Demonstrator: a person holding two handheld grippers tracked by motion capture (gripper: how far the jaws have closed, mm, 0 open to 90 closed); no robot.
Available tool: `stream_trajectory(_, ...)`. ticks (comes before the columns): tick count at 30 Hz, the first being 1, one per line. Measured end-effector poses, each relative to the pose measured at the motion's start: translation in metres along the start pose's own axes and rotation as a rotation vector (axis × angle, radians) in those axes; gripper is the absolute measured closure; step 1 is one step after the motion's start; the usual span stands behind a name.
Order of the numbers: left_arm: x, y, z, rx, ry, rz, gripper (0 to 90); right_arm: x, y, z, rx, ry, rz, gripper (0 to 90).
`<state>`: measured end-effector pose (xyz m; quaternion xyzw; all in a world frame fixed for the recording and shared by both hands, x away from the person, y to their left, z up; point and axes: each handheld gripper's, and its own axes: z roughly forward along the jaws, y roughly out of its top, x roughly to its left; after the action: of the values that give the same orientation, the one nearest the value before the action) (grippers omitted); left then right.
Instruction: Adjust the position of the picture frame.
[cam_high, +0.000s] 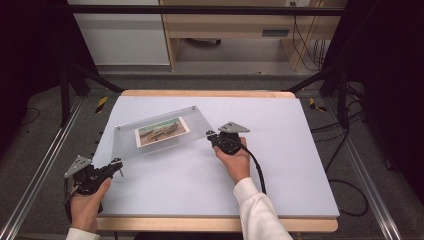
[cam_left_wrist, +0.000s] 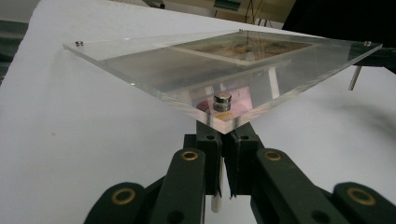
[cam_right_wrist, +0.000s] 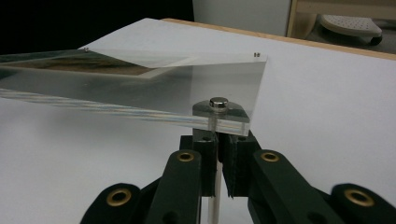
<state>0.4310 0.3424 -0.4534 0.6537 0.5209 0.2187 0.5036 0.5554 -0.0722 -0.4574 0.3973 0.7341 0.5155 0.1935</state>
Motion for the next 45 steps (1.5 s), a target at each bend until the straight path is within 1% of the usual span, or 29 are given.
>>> stream_trajectory(17, 0.0, -0.001, 0.003, 0.012, -0.002, 0.006, 83.5, -0.002, 0.0, 0.0, 0.022, 0.016, 0.01, 85.1)
stream_trajectory(27, 0.001, -0.001, 0.008, 0.019, -0.004, 0.024, 81.2, -0.002, 0.0, 0.0, 0.028, 0.021, 0.011, 85.2)
stream_trajectory(29, 0.0, 0.0, 0.01, 0.018, 0.001, 0.032, 81.8, -0.002, 0.0, 0.0, 0.027, 0.022, 0.014, 85.1)
stream_trajectory(30, 0.0, 0.0, 0.01, 0.013, 0.009, 0.04, 83.7, -0.002, 0.0, 0.0, 0.028, 0.023, 0.017, 85.1)
stream_trajectory(36, 0.0, 0.001, 0.009, 0.01, 0.012, 0.036, 84.1, -0.002, 0.002, 0.001, 0.026, 0.022, 0.013, 84.5)
stream_trajectory(38, 0.0, 0.001, 0.009, 0.01, 0.01, 0.032, 84.2, -0.002, 0.002, 0.002, 0.031, 0.017, 0.013, 82.3)
stream_trajectory(41, 0.0, 0.001, 0.008, 0.009, 0.012, 0.031, 84.2, -0.002, 0.003, 0.006, 0.032, 0.013, 0.014, 81.4)
stream_trajectory(44, 0.0, 0.001, 0.008, 0.007, 0.01, 0.031, 84.2, -0.001, 0.003, 0.009, 0.029, 0.01, 0.017, 81.7)
stream_trajectory(45, 0.0, 0.001, 0.008, 0.007, 0.01, 0.031, 84.2, -0.001, 0.003, 0.01, 0.025, 0.006, 0.011, 83.1)
